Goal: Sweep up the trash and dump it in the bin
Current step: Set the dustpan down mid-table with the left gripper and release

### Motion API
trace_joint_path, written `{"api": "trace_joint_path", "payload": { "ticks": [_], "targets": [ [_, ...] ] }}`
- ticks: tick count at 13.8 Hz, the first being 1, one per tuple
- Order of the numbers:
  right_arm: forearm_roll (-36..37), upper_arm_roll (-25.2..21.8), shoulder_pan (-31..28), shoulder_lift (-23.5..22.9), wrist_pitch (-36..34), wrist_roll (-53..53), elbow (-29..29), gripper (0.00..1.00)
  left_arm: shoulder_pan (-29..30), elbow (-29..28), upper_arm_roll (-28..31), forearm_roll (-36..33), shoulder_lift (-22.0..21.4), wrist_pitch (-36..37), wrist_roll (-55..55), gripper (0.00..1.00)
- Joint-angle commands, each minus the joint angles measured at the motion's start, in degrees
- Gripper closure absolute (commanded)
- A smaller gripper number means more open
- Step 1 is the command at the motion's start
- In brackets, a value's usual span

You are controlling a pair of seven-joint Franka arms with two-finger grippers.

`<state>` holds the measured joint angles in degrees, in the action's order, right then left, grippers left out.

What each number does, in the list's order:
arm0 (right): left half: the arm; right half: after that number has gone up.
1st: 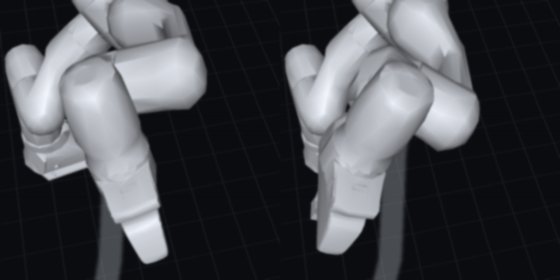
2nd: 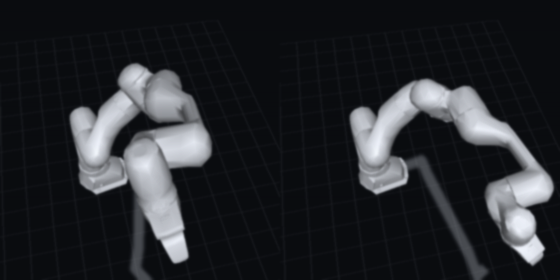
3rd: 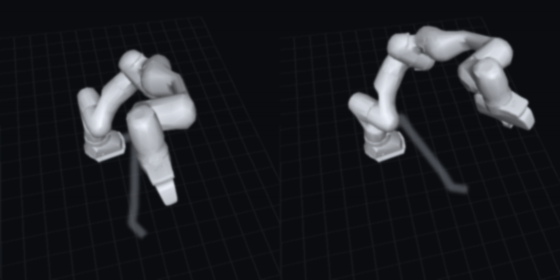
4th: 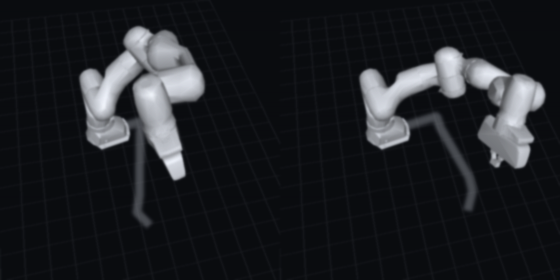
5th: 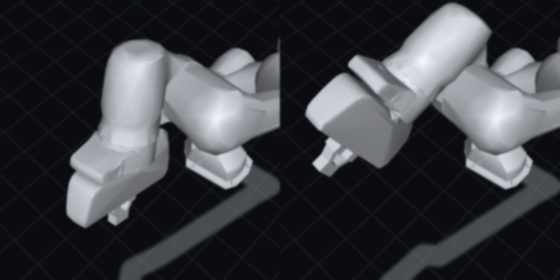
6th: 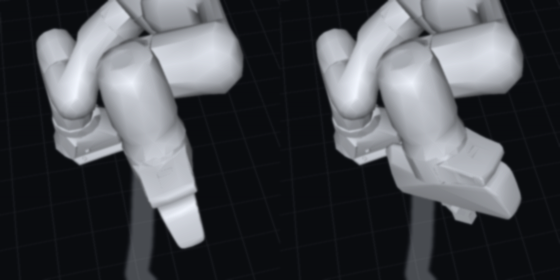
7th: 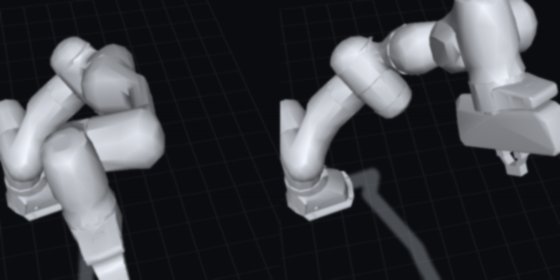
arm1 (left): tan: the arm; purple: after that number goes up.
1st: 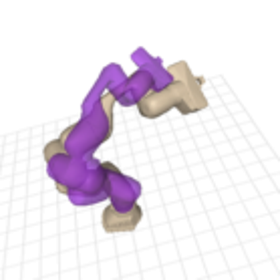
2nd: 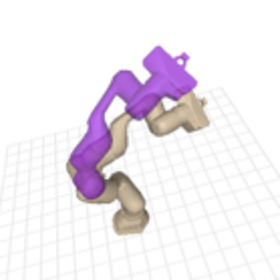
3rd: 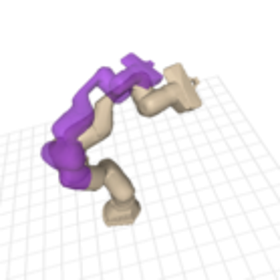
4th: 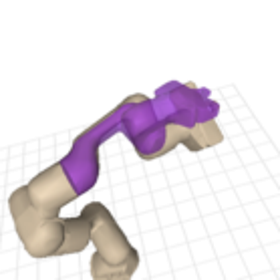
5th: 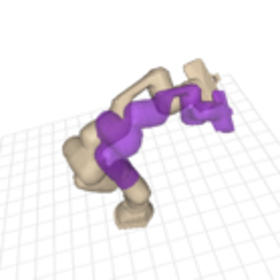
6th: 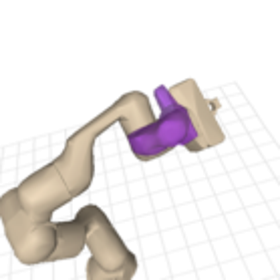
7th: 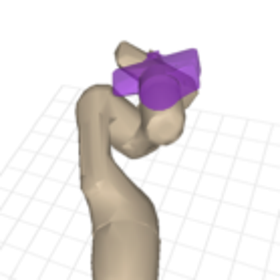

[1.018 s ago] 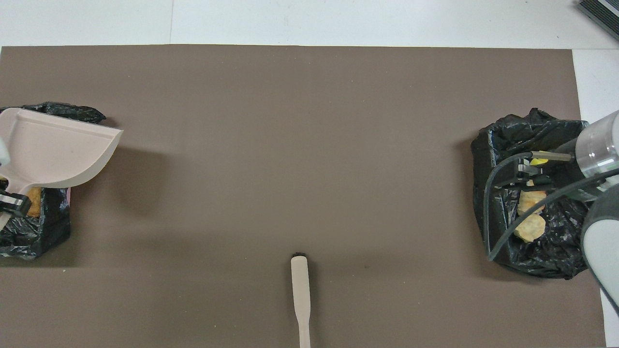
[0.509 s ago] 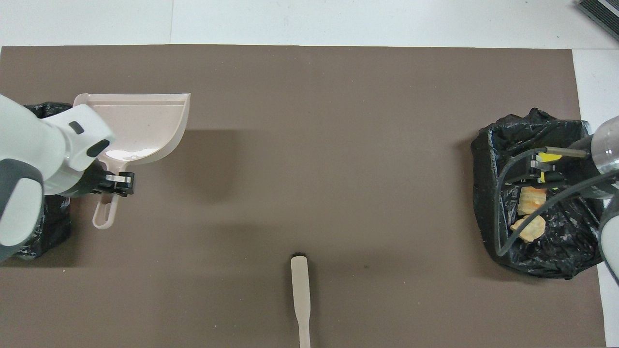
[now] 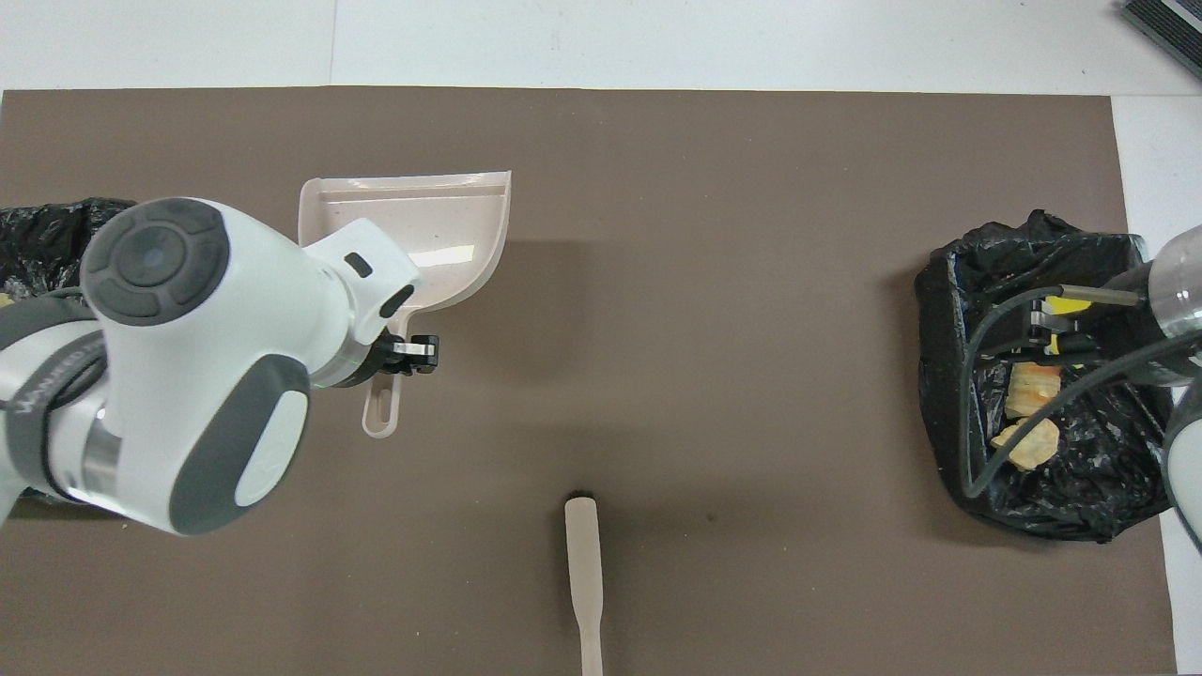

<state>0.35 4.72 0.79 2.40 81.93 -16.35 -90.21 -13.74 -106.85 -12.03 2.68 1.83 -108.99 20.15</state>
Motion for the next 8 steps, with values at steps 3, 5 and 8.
{"api": "trace_joint_path", "payload": {
  "ticks": [3, 5, 8],
  "targets": [
    [0.53, 0.47, -0.88, -0.11, -0.45, 1.93, 0.64, 0.0, -7.17, 3.4, 1.13, 1.45, 9.67, -10.52, 8.32, 1.0],
    [0.53, 0.55, -0.88, -0.02, -0.45, 1.93, 0.64, 0.0, -10.15, 3.14, 1.13, 1.63, 12.13, -13.17, 8.68, 1.0],
    [0.53, 0.55, -0.88, -0.11, -0.45, 1.85, 0.64, 0.0, -12.53, 2.26, 1.04, 1.89, 14.07, -16.69, 9.82, 1.0]
  ]
}}
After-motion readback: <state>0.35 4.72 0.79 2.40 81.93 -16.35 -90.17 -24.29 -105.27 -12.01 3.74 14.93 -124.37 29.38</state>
